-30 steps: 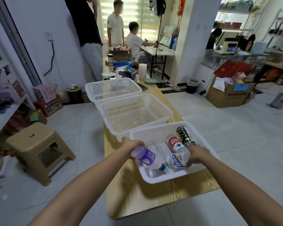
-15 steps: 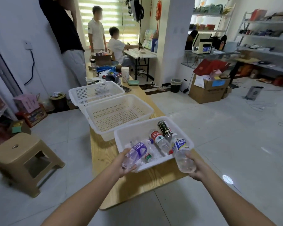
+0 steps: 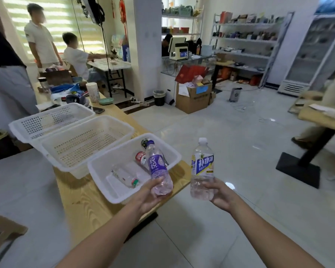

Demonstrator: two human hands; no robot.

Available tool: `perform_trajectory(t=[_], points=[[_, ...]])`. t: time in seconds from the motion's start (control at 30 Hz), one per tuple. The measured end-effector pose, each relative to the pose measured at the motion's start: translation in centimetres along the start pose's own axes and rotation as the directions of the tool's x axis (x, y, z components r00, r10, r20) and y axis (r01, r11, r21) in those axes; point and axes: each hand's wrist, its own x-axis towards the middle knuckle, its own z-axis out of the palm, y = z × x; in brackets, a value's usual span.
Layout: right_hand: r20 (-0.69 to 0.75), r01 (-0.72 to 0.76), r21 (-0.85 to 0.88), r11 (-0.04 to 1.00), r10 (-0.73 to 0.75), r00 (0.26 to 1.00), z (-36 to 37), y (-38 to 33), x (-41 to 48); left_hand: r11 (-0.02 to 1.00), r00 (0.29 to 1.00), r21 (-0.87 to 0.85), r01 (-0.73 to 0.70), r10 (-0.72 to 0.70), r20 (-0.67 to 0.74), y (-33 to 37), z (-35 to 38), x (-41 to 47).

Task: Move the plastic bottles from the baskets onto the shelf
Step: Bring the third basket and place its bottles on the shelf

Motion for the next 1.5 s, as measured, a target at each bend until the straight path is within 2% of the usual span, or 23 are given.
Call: perform_trajectory(t=[0.17,0.33,0.47,0.6,0.8,1.0,1.2,1.4,1.5], points=[[-0.177,0.083,-0.015,0.996,-0.084,0.981,-1.9,-0.9,-1.7,0.982,0.985,0.184,0.036,-0.066,0.157,-0.9,3.2,1.9],[-0.307,0.179,0.009,0.984,-0.168,0.937,-3.7,-2.4,-3.6,0.918,0.937,0.396,0.03,-0.163,0.308,-1.4,7.1,5.3],[-0.426,0.268,0.025,0.963,-0.233,0.874,-5.2,-3.2,-5.8,0.887,0.88,0.458,0.057,-0.261,0.397,-2.4,10.8,8.0],[-0.56,0.364,0.036,0.931,-0.283,0.779,-6.6,-2.9,-8.5,0.854,0.82,0.518,0.051,-0.332,0.466,-4.1,14.4,9.8],[-0.772,0.518,0.03,0.855,-0.309,0.556,-8.4,-0.8,-14.3,0.758,0.682,0.648,0.074,-0.512,0.522,-8.6,18.3,11.5],[-0.935,0.64,-0.049,0.766,-0.261,0.241,-8.4,2.8,-23.0,0.645,0.46,0.76,0.076,-0.699,0.547,-16.0,23.0,9.5],[-0.978,0.698,-0.157,0.699,-0.207,-0.013,-6.1,7.3,-33.4,0.556,0.216,0.824,0.108,-0.822,0.527,-25.1,27.3,3.5],[-0.957,0.703,-0.28,0.653,-0.133,-0.258,-4.6,11.4,-43.4,0.474,-0.017,0.878,0.064,-0.879,0.476,-33.7,30.9,-4.3],[-0.933,0.704,-0.329,0.629,-0.104,-0.344,-4.0,13.1,-48.0,0.44,-0.084,0.897,0.051,-0.893,0.442,-37.5,32.4,-8.1]])
